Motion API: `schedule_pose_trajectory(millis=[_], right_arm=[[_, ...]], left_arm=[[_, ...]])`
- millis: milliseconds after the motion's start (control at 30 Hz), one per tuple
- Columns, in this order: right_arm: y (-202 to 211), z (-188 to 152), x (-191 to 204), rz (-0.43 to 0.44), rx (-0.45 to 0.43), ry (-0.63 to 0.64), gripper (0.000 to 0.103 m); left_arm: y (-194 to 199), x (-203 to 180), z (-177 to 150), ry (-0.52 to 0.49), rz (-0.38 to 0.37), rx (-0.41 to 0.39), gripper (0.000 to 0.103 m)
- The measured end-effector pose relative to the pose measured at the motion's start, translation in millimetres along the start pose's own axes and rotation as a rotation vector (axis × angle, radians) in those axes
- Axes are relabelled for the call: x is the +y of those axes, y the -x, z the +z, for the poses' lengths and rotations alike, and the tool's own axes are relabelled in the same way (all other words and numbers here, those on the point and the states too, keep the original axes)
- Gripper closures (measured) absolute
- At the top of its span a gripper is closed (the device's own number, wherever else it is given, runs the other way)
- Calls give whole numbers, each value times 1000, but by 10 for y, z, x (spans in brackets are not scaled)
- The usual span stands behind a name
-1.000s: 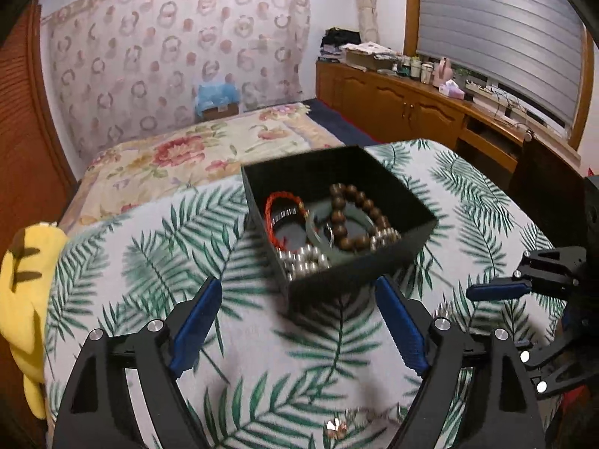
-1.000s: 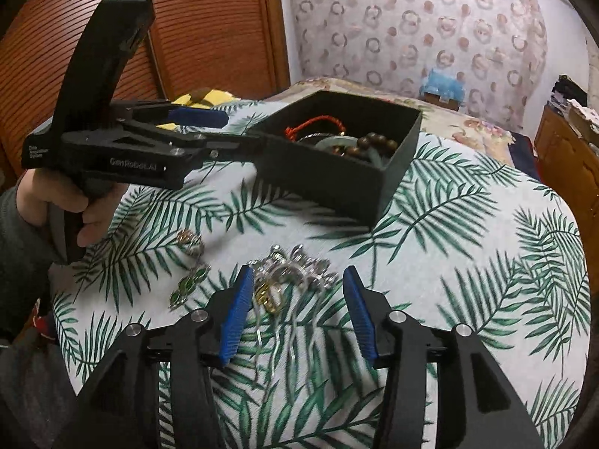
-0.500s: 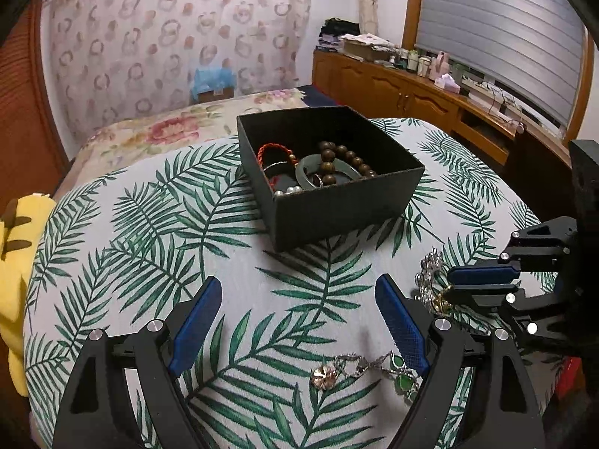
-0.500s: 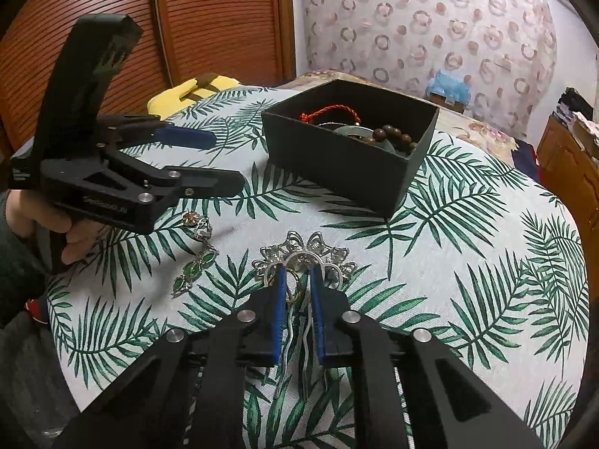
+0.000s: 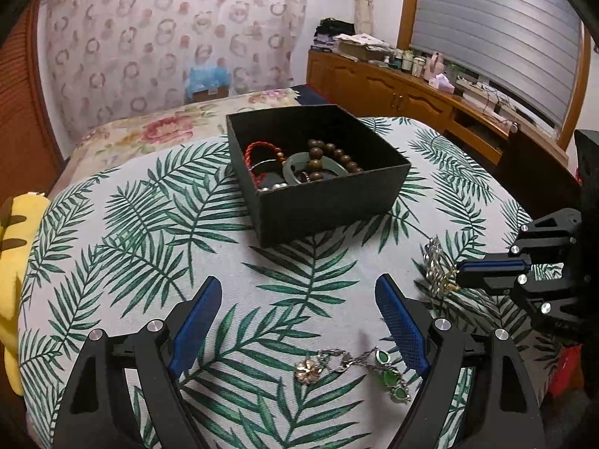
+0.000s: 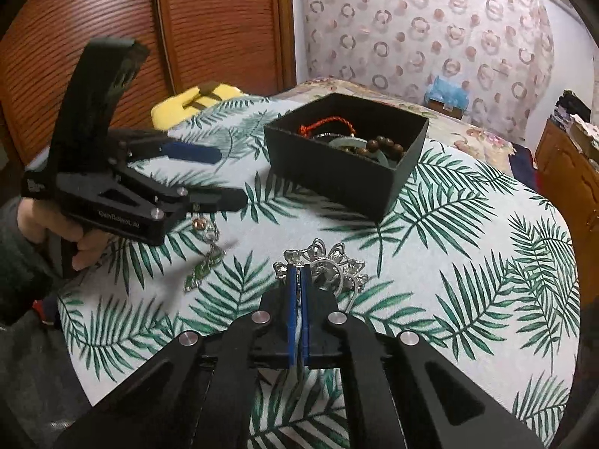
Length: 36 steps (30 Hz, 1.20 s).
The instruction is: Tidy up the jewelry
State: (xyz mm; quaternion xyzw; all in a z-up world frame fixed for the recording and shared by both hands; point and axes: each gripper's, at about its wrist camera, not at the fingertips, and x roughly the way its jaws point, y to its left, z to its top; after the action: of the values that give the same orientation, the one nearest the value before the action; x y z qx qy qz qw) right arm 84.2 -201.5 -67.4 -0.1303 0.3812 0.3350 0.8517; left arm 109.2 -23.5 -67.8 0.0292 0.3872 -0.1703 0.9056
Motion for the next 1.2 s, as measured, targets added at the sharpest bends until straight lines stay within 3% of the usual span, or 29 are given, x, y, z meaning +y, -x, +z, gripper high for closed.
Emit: schedule_pose_trajectory(millis=[333, 500, 667, 1200], right_arm=[[26, -131, -9, -16, 5, -6, 100], [49, -186, -38, -23, 1, -19, 100], [47, -212, -57, -22, -7, -30, 100], [72, -242, 2, -20, -32, -19, 100]], left_arm=[[-39, -244, 97, -12, -87, -3, 23], [-138, -369, 146, -2, -160, 27, 60], [-264, -459, 180, 18, -227, 61, 74], [-301, -559, 176, 16, -236, 72, 74]])
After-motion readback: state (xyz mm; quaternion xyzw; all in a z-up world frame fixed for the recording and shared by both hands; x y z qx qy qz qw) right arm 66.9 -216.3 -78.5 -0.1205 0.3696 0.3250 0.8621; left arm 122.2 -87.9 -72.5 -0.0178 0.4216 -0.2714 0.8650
